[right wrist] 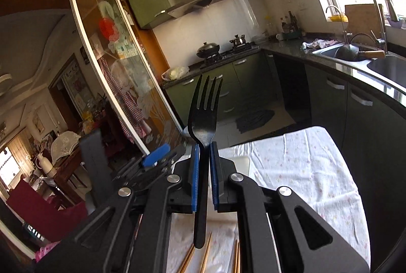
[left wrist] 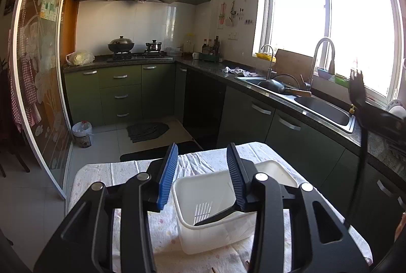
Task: Organize utensils
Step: 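Lower the right gripper onto the second black fork and close on it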
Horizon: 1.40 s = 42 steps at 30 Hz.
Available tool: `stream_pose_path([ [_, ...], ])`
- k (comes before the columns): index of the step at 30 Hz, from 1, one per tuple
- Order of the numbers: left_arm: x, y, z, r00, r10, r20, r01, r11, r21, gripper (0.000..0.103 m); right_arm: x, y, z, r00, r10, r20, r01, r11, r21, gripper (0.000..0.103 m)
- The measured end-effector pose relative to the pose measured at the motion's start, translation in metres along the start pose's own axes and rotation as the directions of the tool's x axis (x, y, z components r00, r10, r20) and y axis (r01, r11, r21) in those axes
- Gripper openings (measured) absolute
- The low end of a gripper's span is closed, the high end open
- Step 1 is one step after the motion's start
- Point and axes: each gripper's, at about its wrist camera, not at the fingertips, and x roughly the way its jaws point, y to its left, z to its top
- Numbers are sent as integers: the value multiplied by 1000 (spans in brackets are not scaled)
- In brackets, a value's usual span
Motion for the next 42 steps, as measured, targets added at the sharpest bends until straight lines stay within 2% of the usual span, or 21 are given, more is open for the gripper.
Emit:
stream_pose_path([
  [3,-22,4,-2,1000,-3,3,3,1000,-1,44,25,3,16,994,-53,91,56,998,-23,9],
  [6,-38,6,-7,1000,-10,-6,10,1000,7,44,55,8,21,986,-110,122,118,991,-60,9],
  [9,-48,8,-14,999,-18,-31,18,1000,8,44,86,7,14,983,-156,95,165,982,-95,9],
  [15,-58,9,-34,992,-36,-119,35,999,-12,44,111,-5,-18,984,-178,22,180,978,-105,10],
  [20,-55,8,-52,973,-75,-217,64,996,-55,45,119,-14,-41,983,-179,-49,172,978,-119,12],
  [25,-54,1,-68,957,-86,-275,78,996,-42,45,95,-11,-53,987,-148,-65,139,982,-126,18],
  [29,-52,-8,-85,931,-104,-348,100,995,-31,45,61,-7,-65,986,-116,-120,100,986,-132,22],
  [31,-49,-14,-97,905,-133,-404,127,991,-41,45,44,-6,-76,981,-99,-168,79,989,-121,22],
  [33,-43,-20,-113,870,-161,-465,150,987,-62,45,32,-12,-89,971,-81,-224,61,993,-98,22],
  [35,-37,-26,-129,833,-183,-522,166,983,-79,45,22,-21,-105,956,-46,-289,30,998,-59,22],
  [37,-34,-31,-141,807,-186,-561,166,982,-87,45,18,-28,-128,919,-19,-393,7,1000,-31,22],
  [39,-33,-31,-147,794,-189,-578,163,982,-98,45,19,-39,-156,862,25,-507,-22,1000,13,22],
  [42,-38,-25,-146,799,-183,-572,148,983,-107,45,23,-56,-197,763,102,-638,-44,993,107,25],
])
